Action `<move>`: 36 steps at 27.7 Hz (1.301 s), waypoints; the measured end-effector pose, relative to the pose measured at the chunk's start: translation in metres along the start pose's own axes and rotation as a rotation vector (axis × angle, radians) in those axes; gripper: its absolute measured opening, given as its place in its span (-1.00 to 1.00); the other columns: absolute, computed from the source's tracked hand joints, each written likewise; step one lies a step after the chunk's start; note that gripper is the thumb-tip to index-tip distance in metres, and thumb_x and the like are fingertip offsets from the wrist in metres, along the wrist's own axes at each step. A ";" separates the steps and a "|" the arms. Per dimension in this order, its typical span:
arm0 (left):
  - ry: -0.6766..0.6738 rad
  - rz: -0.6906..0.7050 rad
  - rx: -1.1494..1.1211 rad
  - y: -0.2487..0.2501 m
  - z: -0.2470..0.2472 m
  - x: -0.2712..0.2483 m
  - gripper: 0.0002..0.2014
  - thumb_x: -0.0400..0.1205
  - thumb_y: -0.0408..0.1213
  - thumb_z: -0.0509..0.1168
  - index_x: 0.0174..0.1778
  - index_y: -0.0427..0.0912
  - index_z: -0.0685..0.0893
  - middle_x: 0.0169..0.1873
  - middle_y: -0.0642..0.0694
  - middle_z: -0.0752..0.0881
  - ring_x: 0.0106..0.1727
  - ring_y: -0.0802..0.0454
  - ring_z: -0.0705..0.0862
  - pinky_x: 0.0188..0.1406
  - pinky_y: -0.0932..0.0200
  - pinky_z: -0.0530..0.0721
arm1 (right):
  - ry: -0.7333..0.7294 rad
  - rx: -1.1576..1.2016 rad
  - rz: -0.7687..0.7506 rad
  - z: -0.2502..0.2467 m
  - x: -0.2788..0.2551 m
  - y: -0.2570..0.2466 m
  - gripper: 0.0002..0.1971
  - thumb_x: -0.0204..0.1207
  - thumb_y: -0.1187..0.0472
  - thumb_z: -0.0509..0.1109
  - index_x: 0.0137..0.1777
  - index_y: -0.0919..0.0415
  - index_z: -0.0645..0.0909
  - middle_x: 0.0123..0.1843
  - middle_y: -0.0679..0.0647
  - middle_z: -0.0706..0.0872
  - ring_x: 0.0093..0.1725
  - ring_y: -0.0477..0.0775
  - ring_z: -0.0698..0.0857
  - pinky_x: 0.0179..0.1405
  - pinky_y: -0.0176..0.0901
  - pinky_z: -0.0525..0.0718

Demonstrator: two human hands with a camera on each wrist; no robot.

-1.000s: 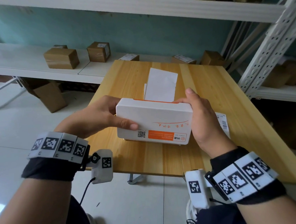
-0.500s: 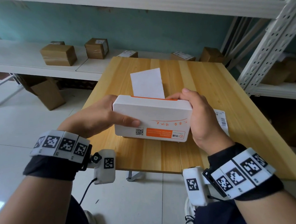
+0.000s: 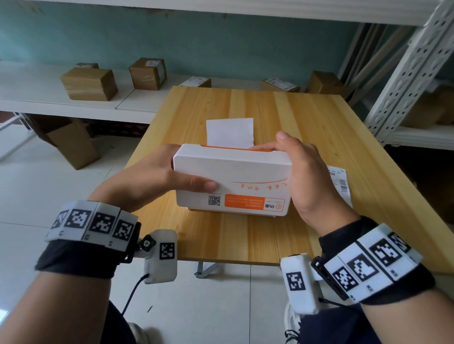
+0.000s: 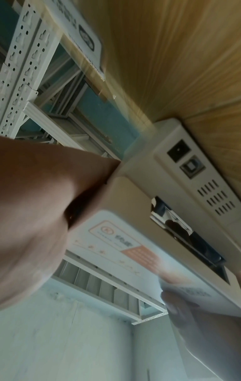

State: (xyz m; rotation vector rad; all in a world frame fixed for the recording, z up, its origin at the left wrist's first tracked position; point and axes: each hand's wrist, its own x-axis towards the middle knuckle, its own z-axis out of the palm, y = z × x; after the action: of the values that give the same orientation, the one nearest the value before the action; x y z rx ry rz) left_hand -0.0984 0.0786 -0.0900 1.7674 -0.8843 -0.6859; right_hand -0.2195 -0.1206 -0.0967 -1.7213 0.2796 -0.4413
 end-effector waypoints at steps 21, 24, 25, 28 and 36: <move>0.020 -0.024 0.013 0.001 -0.001 0.001 -0.61 0.43 -0.24 0.51 0.20 -0.14 0.77 0.09 -0.12 0.89 0.13 -0.10 0.85 0.28 -0.18 0.75 | -0.005 -0.093 0.001 0.003 0.000 0.002 -0.26 0.54 -0.34 -0.17 0.30 0.03 0.69 -0.09 0.15 0.85 -0.12 0.14 0.83 -0.12 0.29 0.75; 0.014 -0.024 0.022 0.000 -0.002 0.001 -0.61 0.44 -0.22 0.50 0.21 -0.13 0.77 0.08 -0.11 0.89 0.12 -0.08 0.86 0.25 -0.13 0.77 | -0.010 -0.093 0.004 0.003 -0.001 0.001 -0.27 0.53 -0.34 -0.18 0.35 -0.01 0.65 -0.06 0.13 0.85 -0.09 0.13 0.84 -0.07 0.36 0.73; 0.012 -0.026 0.023 0.000 -0.002 0.001 -0.60 0.44 -0.22 0.50 0.22 -0.14 0.77 0.08 -0.11 0.89 0.12 -0.08 0.86 0.25 -0.13 0.77 | -0.016 -0.078 0.005 0.003 -0.002 0.001 -0.28 0.54 -0.35 -0.18 0.40 -0.04 0.61 -0.03 0.11 0.84 -0.07 0.12 0.84 -0.06 0.33 0.75; 0.004 -0.027 0.018 0.000 -0.002 0.002 -0.58 0.44 -0.21 0.50 0.24 -0.11 0.76 0.10 -0.10 0.89 0.13 -0.06 0.85 0.26 -0.11 0.77 | -0.041 -0.034 0.008 0.003 -0.003 0.001 -0.30 0.53 -0.36 -0.18 0.49 -0.12 0.51 0.03 0.12 0.83 0.00 0.11 0.84 -0.01 0.27 0.80; 0.004 -0.023 0.021 -0.003 -0.003 0.003 -0.58 0.45 -0.22 0.49 0.25 -0.15 0.76 0.09 -0.11 0.89 0.13 -0.09 0.85 0.26 -0.14 0.77 | -0.060 0.003 0.047 0.000 -0.002 0.001 -0.29 0.50 -0.38 -0.17 0.49 -0.15 0.50 0.02 0.11 0.84 0.00 0.09 0.85 -0.01 0.17 0.82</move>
State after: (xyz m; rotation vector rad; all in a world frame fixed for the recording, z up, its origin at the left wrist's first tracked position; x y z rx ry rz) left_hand -0.0934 0.0784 -0.0918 1.7997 -0.8726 -0.6904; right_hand -0.2210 -0.1196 -0.0981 -1.7188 0.2753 -0.3552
